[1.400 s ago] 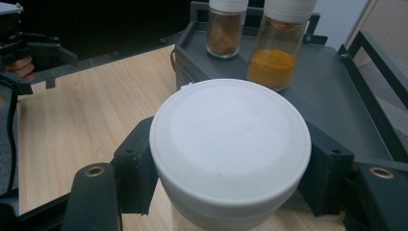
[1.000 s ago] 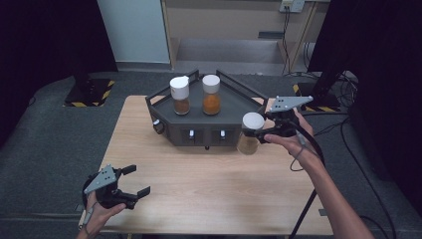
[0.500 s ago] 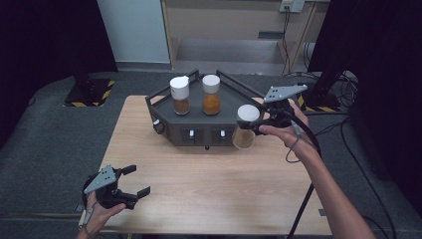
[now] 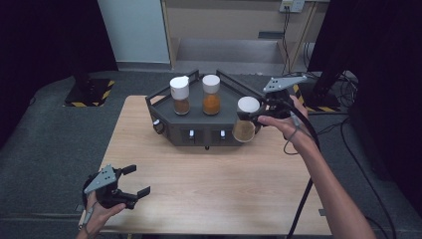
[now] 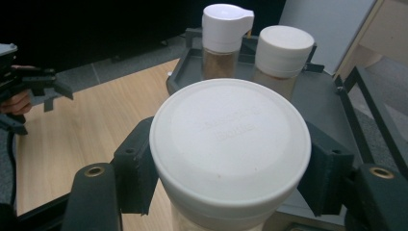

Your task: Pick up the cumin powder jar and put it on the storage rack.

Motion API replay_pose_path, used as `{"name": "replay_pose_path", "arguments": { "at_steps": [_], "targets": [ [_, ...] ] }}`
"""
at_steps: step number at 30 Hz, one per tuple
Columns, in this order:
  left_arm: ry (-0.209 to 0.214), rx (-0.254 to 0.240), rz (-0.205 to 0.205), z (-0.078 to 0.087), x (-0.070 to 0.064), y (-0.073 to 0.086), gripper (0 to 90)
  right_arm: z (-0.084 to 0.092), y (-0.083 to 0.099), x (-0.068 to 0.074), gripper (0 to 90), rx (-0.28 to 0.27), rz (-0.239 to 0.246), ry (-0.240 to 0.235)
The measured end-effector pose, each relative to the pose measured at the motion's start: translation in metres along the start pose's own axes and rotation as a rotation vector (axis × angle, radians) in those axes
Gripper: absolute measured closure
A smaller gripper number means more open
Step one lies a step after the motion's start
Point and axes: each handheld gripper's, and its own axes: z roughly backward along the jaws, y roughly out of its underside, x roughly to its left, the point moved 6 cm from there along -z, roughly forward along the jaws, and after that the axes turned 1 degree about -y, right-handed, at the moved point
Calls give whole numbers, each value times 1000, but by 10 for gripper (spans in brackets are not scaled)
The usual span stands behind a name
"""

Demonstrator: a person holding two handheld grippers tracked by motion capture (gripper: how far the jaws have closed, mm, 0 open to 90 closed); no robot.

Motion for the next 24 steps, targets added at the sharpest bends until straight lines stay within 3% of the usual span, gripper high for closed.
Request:
{"name": "replay_pose_path", "arguments": {
  "at_steps": [24],
  "targets": [
    [-1, -2, 3, 0, 1, 0, 3, -26, -35, -25, 339, 31, -62, 139]
  ]
}}
